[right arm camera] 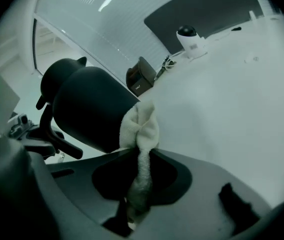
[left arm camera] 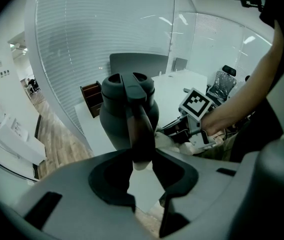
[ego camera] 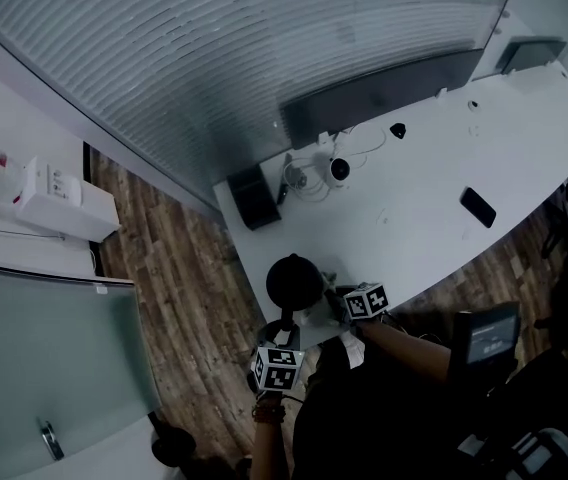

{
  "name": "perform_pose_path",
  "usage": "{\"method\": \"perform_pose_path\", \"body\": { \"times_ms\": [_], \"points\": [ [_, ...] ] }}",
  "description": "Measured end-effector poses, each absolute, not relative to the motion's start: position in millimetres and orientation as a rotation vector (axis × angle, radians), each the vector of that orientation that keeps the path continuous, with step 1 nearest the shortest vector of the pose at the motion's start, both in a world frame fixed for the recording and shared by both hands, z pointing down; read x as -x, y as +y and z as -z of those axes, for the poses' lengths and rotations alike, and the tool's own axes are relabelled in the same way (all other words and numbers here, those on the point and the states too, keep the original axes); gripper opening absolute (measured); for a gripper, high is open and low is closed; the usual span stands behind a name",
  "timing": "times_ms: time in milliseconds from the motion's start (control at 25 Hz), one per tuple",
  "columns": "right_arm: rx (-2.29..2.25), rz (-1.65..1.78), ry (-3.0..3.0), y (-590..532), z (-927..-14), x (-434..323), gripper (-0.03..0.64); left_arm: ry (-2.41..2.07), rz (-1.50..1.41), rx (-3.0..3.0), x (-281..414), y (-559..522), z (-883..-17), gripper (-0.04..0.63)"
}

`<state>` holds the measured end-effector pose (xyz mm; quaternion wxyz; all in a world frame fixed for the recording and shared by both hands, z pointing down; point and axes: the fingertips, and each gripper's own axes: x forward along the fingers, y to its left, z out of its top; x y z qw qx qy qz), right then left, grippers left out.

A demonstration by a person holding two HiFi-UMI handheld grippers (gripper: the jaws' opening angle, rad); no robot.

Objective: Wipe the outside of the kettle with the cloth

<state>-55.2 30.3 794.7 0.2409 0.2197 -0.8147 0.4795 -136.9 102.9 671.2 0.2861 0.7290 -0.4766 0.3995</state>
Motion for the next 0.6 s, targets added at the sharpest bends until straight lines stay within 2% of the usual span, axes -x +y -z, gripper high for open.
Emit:
{"method": "perform_pose_path", "body": {
  "times_ms": [160, 320, 480, 600],
  "points": [
    [-0.468, -1.404, -2.289, 40.4, -769.7, 44.2, 0.057, -1.268, -1.076, -1.934, 136.7, 106.5, -672.1, 0.126],
    [-0.351, -1.418, -2.464, 38.8, -690.6, 25.7, 0.057, -1.263, -1.098, -1.927, 139.6, 102.8, -671.8, 0.127],
    [-0.166, -1.296, -2.637, 26.6, -617.4, 47.8, 0.057, -1.280, -1.153, -1.926, 139.0, 102.3, -671.5, 0.126],
    [-0.150, -1.207, -2.654, 14.2, -606.7, 74.1, 0.057, -1.298, -1.252, -1.946, 138.5, 104.5, -673.0, 0.127]
  ]
}}
